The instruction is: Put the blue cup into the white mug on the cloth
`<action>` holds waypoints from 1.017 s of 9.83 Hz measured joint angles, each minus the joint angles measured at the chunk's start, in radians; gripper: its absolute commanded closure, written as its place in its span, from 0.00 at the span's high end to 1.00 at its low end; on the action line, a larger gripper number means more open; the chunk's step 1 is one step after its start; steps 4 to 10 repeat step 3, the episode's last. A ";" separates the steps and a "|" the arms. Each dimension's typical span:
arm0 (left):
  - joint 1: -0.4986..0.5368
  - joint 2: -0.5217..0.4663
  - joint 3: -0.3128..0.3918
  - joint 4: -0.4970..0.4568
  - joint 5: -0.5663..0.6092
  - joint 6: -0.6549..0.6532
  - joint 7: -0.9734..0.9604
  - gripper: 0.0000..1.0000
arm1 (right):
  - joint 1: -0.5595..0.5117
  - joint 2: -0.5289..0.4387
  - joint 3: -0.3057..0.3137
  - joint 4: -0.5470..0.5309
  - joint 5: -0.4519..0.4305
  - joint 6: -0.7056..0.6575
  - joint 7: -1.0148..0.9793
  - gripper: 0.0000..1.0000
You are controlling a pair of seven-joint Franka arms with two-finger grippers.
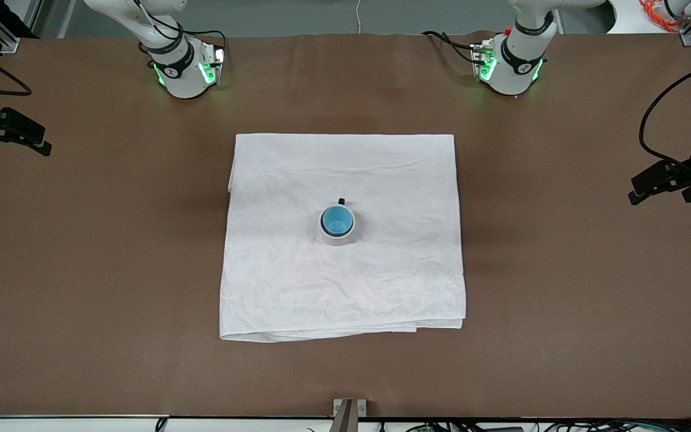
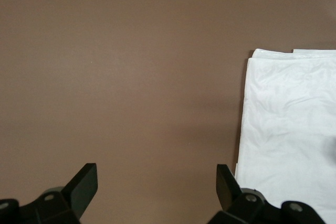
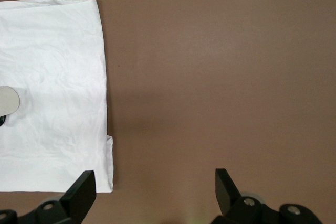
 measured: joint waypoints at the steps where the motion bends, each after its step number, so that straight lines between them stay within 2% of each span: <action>1: -0.001 0.000 -0.011 0.001 0.003 0.000 0.000 1.00 | 0.000 0.000 0.000 0.000 0.000 0.000 0.000 1.00; 10: -0.001 0.000 -0.019 0.001 0.005 -0.008 0.000 1.00 | 0.000 0.000 0.000 0.000 0.000 0.000 0.000 1.00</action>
